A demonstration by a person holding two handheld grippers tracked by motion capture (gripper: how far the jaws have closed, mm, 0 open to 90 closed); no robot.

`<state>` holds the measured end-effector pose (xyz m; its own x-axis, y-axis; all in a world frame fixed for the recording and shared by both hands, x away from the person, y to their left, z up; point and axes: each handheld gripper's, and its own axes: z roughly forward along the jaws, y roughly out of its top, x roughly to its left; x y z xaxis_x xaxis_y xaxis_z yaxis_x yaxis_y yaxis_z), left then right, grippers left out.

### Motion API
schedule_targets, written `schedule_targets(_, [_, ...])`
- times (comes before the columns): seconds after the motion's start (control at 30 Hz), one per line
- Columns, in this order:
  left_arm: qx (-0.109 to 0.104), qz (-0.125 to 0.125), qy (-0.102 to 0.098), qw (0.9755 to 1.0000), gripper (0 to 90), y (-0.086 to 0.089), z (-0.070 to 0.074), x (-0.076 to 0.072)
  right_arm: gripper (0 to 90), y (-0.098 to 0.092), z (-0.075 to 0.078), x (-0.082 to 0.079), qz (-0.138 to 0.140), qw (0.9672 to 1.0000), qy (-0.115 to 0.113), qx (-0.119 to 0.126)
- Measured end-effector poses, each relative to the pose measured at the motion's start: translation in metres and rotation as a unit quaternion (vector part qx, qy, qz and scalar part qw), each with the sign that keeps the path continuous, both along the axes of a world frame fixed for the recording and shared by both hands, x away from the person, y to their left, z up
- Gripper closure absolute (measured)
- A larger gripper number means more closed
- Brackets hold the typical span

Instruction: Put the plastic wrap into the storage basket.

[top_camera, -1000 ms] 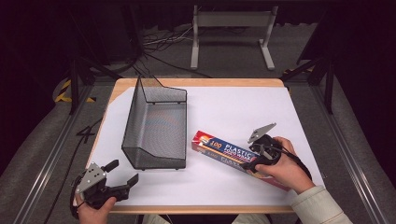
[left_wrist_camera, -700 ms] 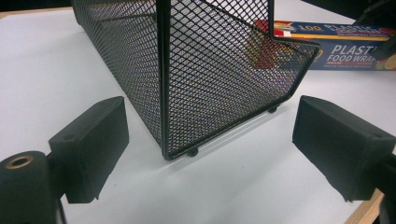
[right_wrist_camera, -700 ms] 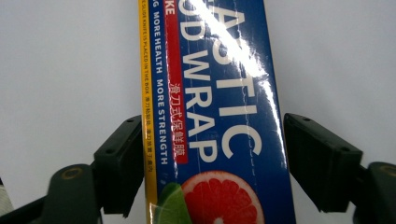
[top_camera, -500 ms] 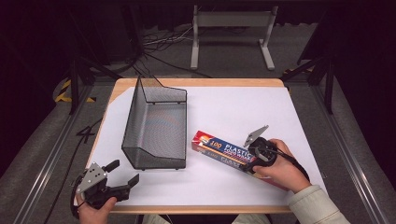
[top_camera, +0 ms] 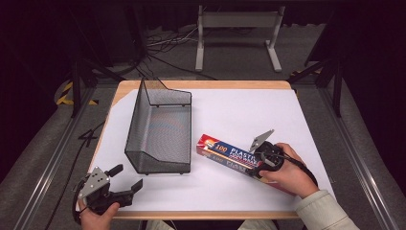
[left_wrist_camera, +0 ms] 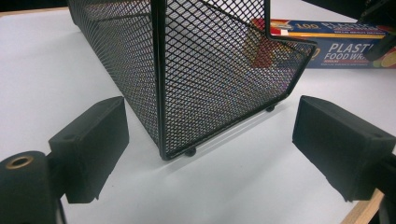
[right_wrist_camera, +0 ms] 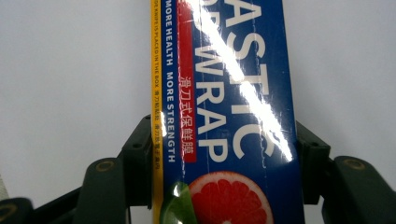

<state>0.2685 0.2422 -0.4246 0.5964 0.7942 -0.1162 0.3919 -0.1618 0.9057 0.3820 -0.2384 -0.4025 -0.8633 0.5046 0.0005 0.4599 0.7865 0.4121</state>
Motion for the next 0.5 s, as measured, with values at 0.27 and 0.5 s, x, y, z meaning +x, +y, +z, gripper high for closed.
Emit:
schedule_targets(0.27, [0.001, -0.001, 0.000, 1.0000, 11.4, 0.001, 0.000, 0.000, 40.8, 0.003, 0.012, 0.000, -0.010, 0.9999, 0.008, 0.008])
schedule_targets(0.5, [0.000, 0.002, -0.001, 1.0000, 11.5, 0.003, 0.000, -0.001, 41.0, 0.003, 0.031, 0.001, -0.023, 0.9997, 0.003, 0.011])
